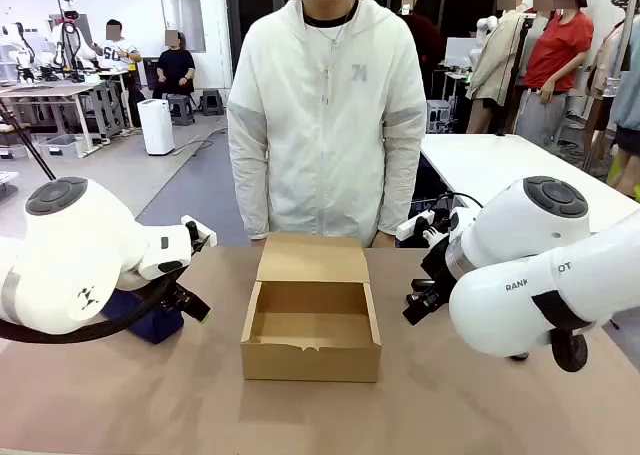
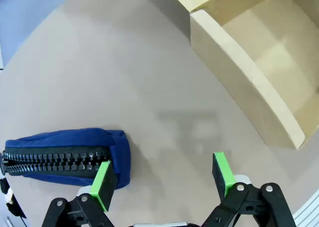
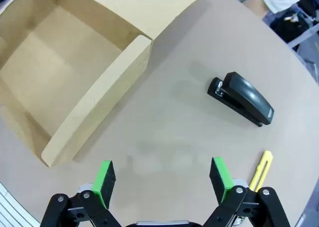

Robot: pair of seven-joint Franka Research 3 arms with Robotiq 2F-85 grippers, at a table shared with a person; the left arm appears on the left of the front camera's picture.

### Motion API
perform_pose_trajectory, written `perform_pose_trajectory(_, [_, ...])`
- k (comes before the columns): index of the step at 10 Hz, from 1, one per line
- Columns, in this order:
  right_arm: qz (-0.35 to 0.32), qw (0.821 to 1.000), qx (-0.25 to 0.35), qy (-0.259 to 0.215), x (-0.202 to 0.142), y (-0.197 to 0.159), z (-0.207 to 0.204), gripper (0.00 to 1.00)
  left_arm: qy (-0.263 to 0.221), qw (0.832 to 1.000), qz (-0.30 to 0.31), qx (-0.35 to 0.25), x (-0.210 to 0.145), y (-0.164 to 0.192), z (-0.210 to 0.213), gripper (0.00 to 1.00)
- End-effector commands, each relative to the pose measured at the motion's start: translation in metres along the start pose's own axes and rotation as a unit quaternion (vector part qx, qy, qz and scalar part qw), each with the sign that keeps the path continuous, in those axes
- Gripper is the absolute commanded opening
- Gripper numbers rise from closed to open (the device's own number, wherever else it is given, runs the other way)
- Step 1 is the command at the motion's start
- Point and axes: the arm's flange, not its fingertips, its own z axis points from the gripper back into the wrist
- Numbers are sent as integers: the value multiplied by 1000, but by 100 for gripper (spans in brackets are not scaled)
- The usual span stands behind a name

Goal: Pack the items into the box.
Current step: Pick up the item indicated by the person and place it inside the Mailer Box.

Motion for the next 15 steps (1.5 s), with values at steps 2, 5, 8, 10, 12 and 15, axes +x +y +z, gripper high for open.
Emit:
perform_pose_trajectory(2, [0,1000,0,0,0,0,0,100,0,1000,0,0,0,0,0,100])
perform_pose_trajectory(5, [0,1000,0,0,0,0,0,100,0,1000,0,0,0,0,0,100])
perform_pose_trajectory(8, [0,1000,0,0,0,0,0,100,0,1000,0,0,0,0,0,100])
perform_pose_trajectory(10, [0,1000,0,0,0,0,0,100,0,1000,0,0,0,0,0,100])
perform_pose_trajectory(12, [0,1000,0,0,0,0,0,100,0,1000,0,0,0,0,0,100])
perform_pose_trajectory(15, [0,1000,0,0,0,0,0,100,0,1000,0,0,0,0,0,100])
